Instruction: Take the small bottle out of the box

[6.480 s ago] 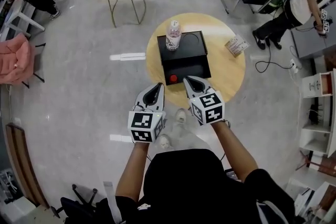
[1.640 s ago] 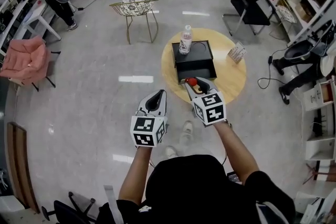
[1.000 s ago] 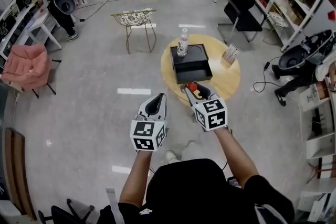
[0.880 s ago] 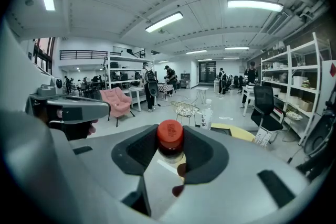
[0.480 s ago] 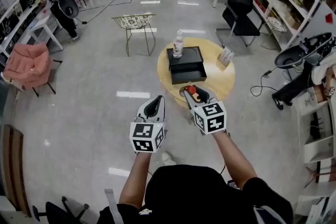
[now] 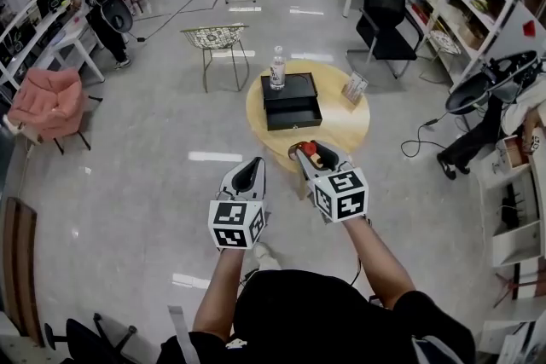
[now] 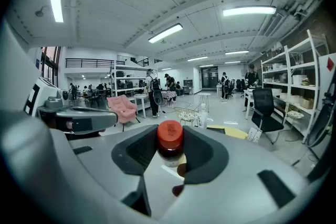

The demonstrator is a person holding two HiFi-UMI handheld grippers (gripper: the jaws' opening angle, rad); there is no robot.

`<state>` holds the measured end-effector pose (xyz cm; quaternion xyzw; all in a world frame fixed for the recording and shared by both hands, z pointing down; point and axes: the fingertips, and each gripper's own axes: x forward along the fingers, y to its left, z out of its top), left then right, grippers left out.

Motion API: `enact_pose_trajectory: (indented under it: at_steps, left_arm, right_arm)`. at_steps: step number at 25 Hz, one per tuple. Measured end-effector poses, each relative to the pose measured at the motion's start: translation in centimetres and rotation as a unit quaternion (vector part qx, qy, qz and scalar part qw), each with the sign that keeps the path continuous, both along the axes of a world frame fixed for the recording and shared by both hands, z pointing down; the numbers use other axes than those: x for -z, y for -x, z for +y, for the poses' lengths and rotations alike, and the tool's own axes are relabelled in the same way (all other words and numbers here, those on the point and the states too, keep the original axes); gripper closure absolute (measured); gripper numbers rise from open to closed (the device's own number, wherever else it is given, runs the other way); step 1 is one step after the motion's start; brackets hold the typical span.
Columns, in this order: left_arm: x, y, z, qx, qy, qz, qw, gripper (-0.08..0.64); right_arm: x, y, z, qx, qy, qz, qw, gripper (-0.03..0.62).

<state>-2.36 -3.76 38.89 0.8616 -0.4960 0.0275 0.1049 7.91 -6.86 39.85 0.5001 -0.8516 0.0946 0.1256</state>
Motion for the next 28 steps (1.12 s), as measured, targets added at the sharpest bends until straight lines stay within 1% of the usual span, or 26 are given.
enact_pose_trajectory:
  at_steps: [9, 16, 28]
  left_arm:
    - [0.6, -3.5, 5.9, 0.000, -0.010, -0.005, 0.9999, 0.549]
    - [0.7, -4.8, 10.0, 0.007, -0.017, -0.006, 0.9998, 0.549]
    - [1.3, -6.6, 13.6, 0.006, -0.026, -0.012, 0.9996, 0.549]
  right_arm:
    - [0.6, -2.7, 5.9, 0.015, -0.014, -0.003, 1.000, 0.456]
    - [1.0, -3.9, 9.7, 0.025, -0.024, -0.005, 0.999, 0.456]
    - [1.6, -5.1, 13.4, 0.036, -0.036, -0.004, 0.999, 0.456]
